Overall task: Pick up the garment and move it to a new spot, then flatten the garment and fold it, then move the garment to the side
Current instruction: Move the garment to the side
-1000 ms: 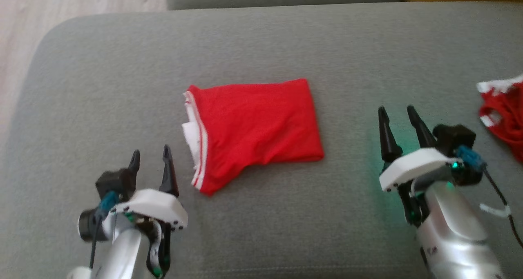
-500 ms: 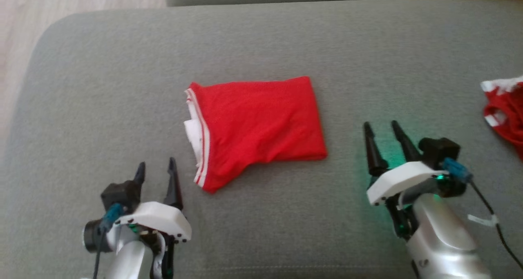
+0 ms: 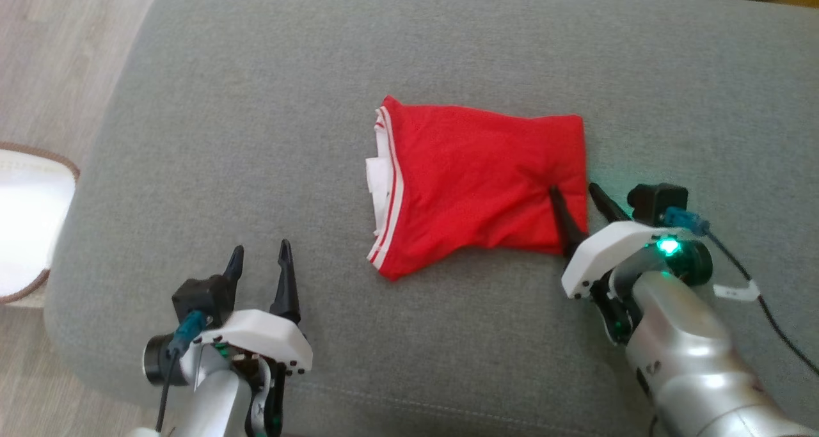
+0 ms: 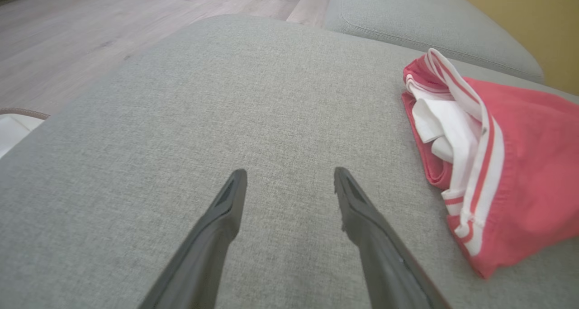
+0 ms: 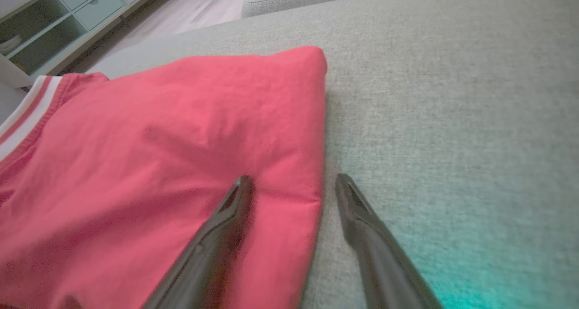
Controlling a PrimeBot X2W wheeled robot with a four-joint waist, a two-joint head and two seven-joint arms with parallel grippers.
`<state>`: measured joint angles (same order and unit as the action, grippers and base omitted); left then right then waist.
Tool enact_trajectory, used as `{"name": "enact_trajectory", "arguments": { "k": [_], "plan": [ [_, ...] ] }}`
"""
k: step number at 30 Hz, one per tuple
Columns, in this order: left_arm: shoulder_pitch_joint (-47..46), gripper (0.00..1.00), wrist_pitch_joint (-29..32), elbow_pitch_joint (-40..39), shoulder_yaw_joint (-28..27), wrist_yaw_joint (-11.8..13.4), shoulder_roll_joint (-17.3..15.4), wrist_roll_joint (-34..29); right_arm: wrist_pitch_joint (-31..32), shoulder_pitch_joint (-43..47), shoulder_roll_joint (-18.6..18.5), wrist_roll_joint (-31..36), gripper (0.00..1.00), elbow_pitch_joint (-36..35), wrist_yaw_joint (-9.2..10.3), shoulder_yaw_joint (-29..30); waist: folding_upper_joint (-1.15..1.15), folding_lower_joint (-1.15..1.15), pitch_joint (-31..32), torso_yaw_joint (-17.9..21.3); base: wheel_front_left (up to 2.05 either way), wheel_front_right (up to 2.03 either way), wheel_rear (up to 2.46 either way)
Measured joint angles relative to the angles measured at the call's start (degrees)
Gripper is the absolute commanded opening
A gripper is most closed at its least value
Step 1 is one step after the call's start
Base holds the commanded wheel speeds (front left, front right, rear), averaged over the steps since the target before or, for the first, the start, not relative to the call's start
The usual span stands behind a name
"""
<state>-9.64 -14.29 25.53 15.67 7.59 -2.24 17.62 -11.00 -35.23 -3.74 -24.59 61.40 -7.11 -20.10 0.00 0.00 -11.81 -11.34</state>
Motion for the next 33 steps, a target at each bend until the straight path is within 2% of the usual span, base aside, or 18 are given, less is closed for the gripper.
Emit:
{"name": "enact_trajectory", "arguments": {
  "k": [4,8,13,22,25,26,30,33],
  "plan": [
    [0.3,1.00,0.0,0.0,-0.9,0.0,0.0,-0.6,-0.4,-1.6,-0.1,-2.3,0.00,1.5,0.00,-2.1,0.00,0.00,0.0,0.3,0.00,0.00,0.00],
    [1.5,1.00,0.0,0.1,-2.8,-0.5,-0.1,-1.8,-1.7,-1.6,0.7,-3.6,0.00,1.7,-0.01,-4.1,0.00,0.00,0.5,3.6,0.00,0.00,0.00],
    [1.9,1.00,0.0,0.2,-4.2,-1.6,-0.1,-3.3,-2.7,-1.5,0.8,-4.4,0.00,1.2,-0.01,-5.7,0.00,0.00,1.5,11.4,0.00,0.00,0.00],
    [-2.3,1.00,0.0,1.1,-5.3,-3.0,-0.1,-5.4,-3.2,-1.6,0.7,-7.3,0.00,-3.6,-0.01,-9.4,0.00,0.00,1.4,29.7,0.00,0.00,0.00],
    [-4.5,1.00,0.0,2.2,-4.4,-3.7,-0.1,-5.9,-3.2,-1.6,0.7,-7.0,0.00,-3.8,-0.01,-6.9,0.00,0.00,0.6,35.2,0.00,0.00,0.00],
    [-4.5,1.00,0.0,2.2,-4.4,-3.7,-0.1,-5.9,-3.2,-1.6,0.7,-7.0,0.00,-3.8,-0.01,-6.9,0.00,0.00,0.6,35.2,0.00,0.00,0.00],
    [-7.7,1.00,0.0,3.5,-3.0,-4.1,0.1,-5.9,-3.2,-1.7,0.1,-4.3,0.00,-5.9,-0.01,-2.5,0.00,0.00,-1.5,39.6,0.00,0.00,0.00],
    [-8.3,1.00,0.0,4.3,-3.0,-4.3,0.0,-6.4,-3.2,-2.2,0.0,-1.5,0.00,-7.6,-0.01,-0.1,0.00,0.01,-3.8,40.9,0.00,0.00,0.00]
  ]
}}
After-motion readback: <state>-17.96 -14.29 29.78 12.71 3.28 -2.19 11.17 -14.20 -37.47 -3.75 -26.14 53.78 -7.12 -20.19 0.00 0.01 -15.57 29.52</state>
